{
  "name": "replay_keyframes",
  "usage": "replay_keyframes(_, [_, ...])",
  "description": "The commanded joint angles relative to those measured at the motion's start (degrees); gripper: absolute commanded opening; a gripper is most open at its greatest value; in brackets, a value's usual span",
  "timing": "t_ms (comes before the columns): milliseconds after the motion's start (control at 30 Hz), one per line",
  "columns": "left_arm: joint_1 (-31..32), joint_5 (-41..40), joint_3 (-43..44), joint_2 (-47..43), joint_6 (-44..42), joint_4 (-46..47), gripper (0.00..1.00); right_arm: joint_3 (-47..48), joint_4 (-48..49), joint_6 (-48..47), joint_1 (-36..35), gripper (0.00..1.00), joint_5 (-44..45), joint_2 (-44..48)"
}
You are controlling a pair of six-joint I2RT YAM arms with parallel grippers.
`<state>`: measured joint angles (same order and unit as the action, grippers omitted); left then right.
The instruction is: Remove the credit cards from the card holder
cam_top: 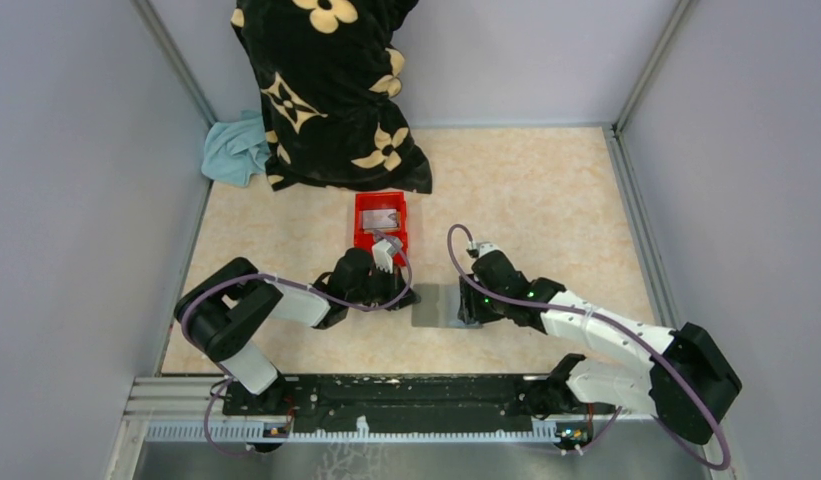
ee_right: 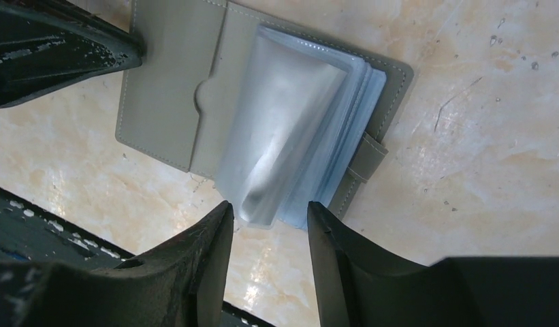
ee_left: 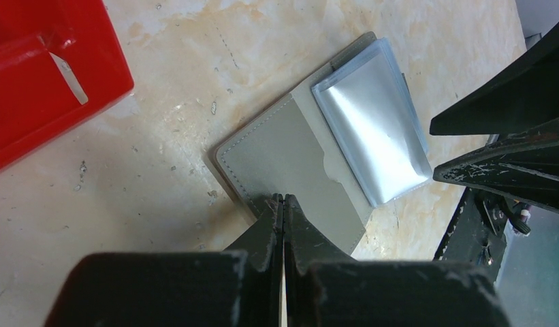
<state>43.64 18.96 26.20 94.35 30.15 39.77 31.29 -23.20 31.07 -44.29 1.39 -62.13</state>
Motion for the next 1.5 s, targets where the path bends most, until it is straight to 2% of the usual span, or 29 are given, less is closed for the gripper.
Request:
replay_keyframes(0, [0.13, 0.78, 0.63, -1.41, -0.33, 0.04, 0.00, 0.45, 4.66, -0.48, 0.68, 0.45, 0.10, -0.53])
replay_keyframes(267, [0.13, 1.30, 0.35, -1.07, 0.13, 0.79, 0.00, -1.15, 6.99, -0.25, 1.05, 0.47, -0.56, -2.47])
replay_keyframes(533, [0.12, 1.78, 0.61, -0.51, 0.17, 1.08, 0.00, -1.84, 5.50, -0.94, 2.65, 0.62, -0.49, 0.78])
replay_keyframes(867, [0.20, 1.37, -0.15, -0.81, 0.36, 0.92, 0.00, -3.07, 9.67, -0.50, 2.94, 0.60, -3.38, 0.55])
replay_keyframes(1233, [0.22, 1.45, -0.13, -0.86, 0.55, 1.85, 0.00, 0.49, 3.76, -1.51, 2.90, 0.58, -0.81, 5.09])
replay_keyframes(1467, [0.46, 1.16, -0.53, -1.49, 1.27, 2.53, 0.00, 2.32, 6.15, -2.85, 2.90, 0.58, -3.07, 0.64])
